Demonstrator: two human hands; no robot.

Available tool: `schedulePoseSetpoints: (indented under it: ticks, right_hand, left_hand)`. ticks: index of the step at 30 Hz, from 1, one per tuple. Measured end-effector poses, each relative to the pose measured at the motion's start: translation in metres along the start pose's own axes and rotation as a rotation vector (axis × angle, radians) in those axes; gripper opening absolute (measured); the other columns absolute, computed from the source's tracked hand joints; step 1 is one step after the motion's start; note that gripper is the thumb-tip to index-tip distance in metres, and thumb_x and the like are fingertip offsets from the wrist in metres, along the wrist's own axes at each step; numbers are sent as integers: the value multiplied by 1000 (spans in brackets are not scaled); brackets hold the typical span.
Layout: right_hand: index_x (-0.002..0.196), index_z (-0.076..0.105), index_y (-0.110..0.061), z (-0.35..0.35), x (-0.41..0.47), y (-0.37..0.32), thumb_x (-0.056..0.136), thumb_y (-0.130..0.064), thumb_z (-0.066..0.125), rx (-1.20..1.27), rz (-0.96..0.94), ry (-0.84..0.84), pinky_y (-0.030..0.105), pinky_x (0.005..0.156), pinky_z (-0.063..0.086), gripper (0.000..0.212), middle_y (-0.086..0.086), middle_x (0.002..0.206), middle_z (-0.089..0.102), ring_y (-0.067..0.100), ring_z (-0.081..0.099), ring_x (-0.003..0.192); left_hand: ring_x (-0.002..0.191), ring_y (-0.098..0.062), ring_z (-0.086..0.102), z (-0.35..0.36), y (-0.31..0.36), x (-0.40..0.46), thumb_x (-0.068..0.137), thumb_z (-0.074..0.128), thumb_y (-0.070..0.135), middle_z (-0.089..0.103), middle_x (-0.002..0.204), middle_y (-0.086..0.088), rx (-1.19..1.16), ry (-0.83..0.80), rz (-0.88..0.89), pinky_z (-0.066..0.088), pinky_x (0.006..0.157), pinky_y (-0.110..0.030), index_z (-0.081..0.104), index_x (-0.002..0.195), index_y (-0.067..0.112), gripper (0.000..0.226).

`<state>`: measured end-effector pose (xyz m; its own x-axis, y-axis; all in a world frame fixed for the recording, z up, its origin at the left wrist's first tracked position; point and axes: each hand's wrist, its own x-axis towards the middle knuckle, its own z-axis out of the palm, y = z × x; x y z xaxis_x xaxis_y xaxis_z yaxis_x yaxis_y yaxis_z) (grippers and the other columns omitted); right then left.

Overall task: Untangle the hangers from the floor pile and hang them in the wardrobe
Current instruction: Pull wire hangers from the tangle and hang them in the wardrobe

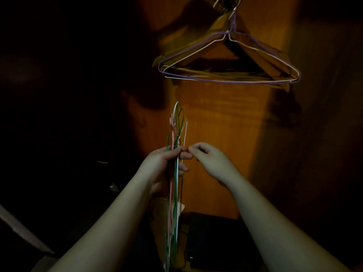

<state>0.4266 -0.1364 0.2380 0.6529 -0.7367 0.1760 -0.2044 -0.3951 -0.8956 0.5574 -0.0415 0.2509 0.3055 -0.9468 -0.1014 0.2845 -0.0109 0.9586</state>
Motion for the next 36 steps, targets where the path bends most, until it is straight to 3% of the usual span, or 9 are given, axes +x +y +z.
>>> schedulePoseSetpoints:
  ticks: [3, 9, 12, 15, 20, 24, 28, 32, 36]
  right_hand:
    - [93, 66, -28, 0, 5, -6, 98, -38, 51, 60, 49, -42, 25, 77, 43, 19, -10, 95, 66, 4, 59, 94]
    - [96, 70, -20, 4, 14, -6, 91, -29, 62, 195, 146, -67, 33, 88, 51, 13, 4, 96, 73, 13, 66, 94]
    - [92, 70, -18, 5, 16, -5, 91, -29, 62, 125, 134, -70, 34, 82, 50, 13, 1, 88, 71, 12, 64, 86]
    - [84, 65, -21, 4, 17, -5, 94, -23, 57, 67, 106, -94, 26, 70, 45, 13, -5, 77, 64, 8, 59, 77]
    - [83, 62, -21, -5, 20, -1, 97, -29, 54, 22, 124, -75, 26, 65, 35, 18, -6, 81, 56, 9, 50, 75]
    - [83, 63, -23, -9, 20, 14, 97, -34, 54, 28, 171, -98, 26, 65, 36, 20, -7, 76, 52, 10, 47, 72]
    - [89, 63, -16, -5, 14, 31, 95, -40, 58, 36, 241, -146, 33, 68, 37, 24, 0, 79, 49, 18, 44, 76]
    - [89, 62, -20, 0, 2, 45, 96, -38, 57, 101, 267, -195, 30, 71, 39, 20, -1, 81, 50, 16, 46, 78]
    - [87, 63, -20, -7, -6, 51, 97, -32, 55, 218, 279, -163, 28, 70, 43, 17, -3, 82, 54, 14, 49, 80]
  left_hand:
    - [56, -17, 64, 4, -4, 0, 100, 46, 14, 72, 88, -11, 0, -65, -37, 53, 52, -25, 60, 113, 2, 22]
    - [57, -20, 66, 4, -6, 2, 100, 45, 15, 73, 91, -15, 54, -111, -79, 57, 52, -28, 60, 107, 2, 21]
    - [59, -21, 67, 3, -7, 2, 101, 44, 14, 73, 92, -17, 75, -102, -98, 58, 54, -29, 60, 106, 2, 21]
    - [62, -23, 68, 3, -8, 2, 101, 44, 14, 73, 92, -17, 94, -87, -118, 57, 53, -30, 59, 106, 1, 21]
    - [65, -23, 67, -3, -8, 4, 103, 43, 16, 73, 87, -13, 96, -21, -120, 57, 55, -30, 58, 111, 0, 23]
    - [56, -19, 64, -11, -7, 6, 103, 43, 18, 74, 89, -12, 157, 44, -87, 54, 53, -28, 57, 113, 2, 24]
    - [48, -15, 54, -17, -3, 7, 103, 43, 18, 70, 79, -6, 183, 64, -15, 45, 44, -23, 59, 110, 3, 22]
    - [42, -11, 44, -23, -1, 12, 103, 42, 17, 64, 71, -4, 139, 86, 57, 33, 39, -19, 58, 107, 3, 22]
    - [40, -10, 41, -28, -2, 14, 104, 41, 19, 64, 67, -2, 94, 123, 60, 31, 38, -19, 56, 108, 2, 23]
